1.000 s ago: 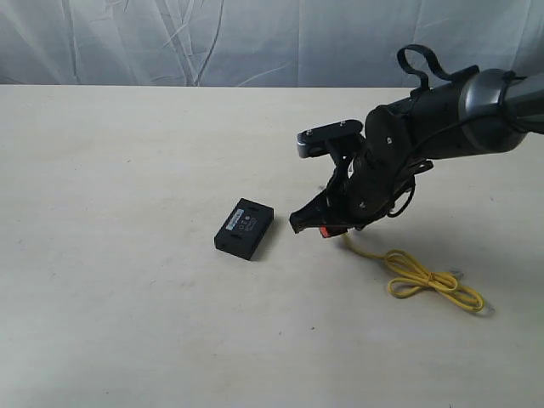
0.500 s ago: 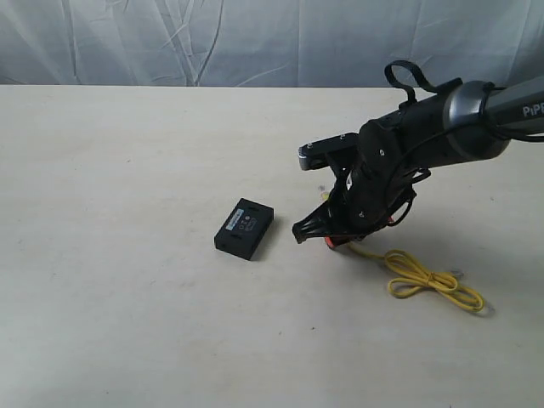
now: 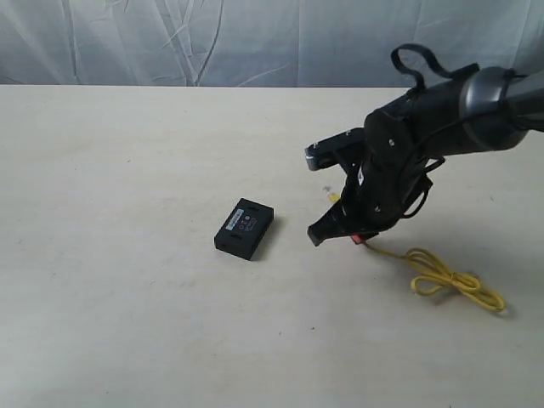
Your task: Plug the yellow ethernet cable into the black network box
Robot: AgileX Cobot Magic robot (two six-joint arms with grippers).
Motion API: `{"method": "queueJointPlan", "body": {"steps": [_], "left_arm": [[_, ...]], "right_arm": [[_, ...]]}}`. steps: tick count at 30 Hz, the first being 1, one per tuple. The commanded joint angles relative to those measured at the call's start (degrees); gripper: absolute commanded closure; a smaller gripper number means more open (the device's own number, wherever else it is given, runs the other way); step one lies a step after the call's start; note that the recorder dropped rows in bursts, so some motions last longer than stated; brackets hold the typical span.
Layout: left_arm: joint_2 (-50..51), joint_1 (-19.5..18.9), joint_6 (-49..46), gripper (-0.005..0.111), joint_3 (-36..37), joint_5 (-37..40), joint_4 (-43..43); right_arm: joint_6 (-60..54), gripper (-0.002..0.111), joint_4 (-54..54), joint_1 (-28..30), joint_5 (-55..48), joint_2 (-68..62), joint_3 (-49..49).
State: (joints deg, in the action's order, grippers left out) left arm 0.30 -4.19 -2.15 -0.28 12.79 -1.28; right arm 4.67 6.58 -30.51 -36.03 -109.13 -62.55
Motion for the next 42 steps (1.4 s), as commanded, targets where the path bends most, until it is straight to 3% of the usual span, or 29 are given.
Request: {"method": "queueJointPlan", "body": {"steps": [1, 7, 24, 42], "left_arm": [[-0.3, -0.26, 0.0, 0.107, 0.28, -0.87, 0.11], [-0.3, -0.26, 0.0, 0.107, 0.28, -0.87, 0.11], [-0.3, -0.26, 0.0, 0.107, 0.28, -0.87, 0.11], [-0.3, -0.26, 0.0, 0.107, 0.28, -1.23, 0.98]], "right_arm": [[-5.47, 0.108, 0.33, 0.08, -5.6, 6.78, 0.3], [-22.02, 0.108, 0.31, 0.08, -2.57, 11.03, 4.36], [-22.1, 0.108, -4.28, 0.08, 6.71, 7.46, 7.43], [-21.9, 0.108, -5.6, 0.08, 3.29, 7.46, 7.43]]}}
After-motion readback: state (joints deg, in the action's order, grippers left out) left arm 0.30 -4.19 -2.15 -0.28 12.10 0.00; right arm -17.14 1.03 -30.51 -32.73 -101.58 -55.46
